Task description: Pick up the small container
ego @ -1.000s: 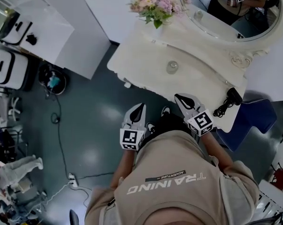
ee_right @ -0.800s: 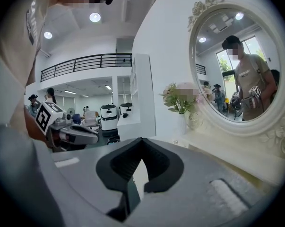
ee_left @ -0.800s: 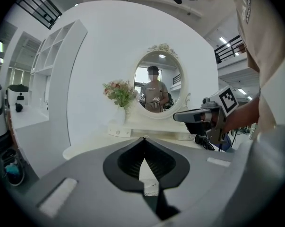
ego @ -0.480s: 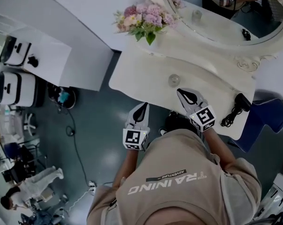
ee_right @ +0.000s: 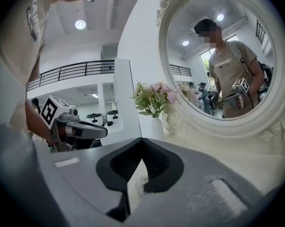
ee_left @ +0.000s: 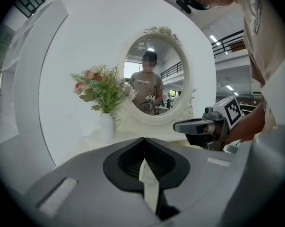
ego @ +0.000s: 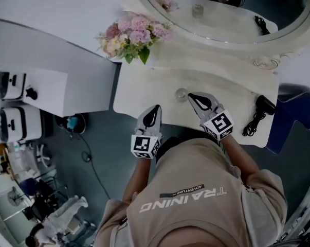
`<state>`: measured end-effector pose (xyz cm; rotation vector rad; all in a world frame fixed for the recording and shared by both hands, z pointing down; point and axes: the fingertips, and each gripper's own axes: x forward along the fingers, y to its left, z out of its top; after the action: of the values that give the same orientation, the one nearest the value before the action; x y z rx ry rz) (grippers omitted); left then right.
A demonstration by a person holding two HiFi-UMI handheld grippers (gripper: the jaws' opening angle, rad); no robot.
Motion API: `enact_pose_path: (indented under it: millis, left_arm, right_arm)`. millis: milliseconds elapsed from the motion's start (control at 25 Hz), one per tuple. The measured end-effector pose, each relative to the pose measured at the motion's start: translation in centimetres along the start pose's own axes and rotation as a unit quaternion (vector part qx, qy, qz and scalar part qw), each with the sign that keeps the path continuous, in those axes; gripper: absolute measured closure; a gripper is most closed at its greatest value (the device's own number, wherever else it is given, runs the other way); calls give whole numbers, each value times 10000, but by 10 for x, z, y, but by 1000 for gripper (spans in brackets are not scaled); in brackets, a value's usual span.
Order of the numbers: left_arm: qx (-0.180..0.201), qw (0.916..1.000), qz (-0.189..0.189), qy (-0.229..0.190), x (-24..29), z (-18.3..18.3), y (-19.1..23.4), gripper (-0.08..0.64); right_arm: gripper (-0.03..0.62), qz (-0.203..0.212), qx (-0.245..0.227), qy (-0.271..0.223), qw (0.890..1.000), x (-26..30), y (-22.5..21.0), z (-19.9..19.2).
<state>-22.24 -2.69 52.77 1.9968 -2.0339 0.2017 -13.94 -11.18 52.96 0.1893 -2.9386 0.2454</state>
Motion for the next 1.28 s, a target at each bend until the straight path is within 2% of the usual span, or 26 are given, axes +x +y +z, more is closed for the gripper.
enact_pose_path:
  millis: [200, 480, 600, 760, 960, 1280]
  left_arm:
    - [252, 9986, -452, 106, 20, 5, -13, 541]
    - [324, 9935, -1084, 133, 39, 7, -18, 541]
    - [340, 9875, -1541, 5, 44, 13, -23, 541]
    - [704, 9790, -1913, -53, 51, 15, -23, 541]
    - [657, 9696, -2356, 24, 54, 12, -28, 541]
    - [755, 9579, -2740, 401, 68, -7, -27, 541]
  right_arm:
    - [589, -262, 112, 230, 9993, -19, -1, -17]
    - [589, -894, 305, 373, 9948, -36, -3, -27]
    - [589, -1242, 292, 317, 9913, -36, -7, -18]
    - [589, -1623, 317, 130, 9861, -31, -5, -2]
    - [589, -1910, 283, 143, 9811, -24, -2, 5]
    - [589, -2359, 478, 265, 9702, -30, 2, -5]
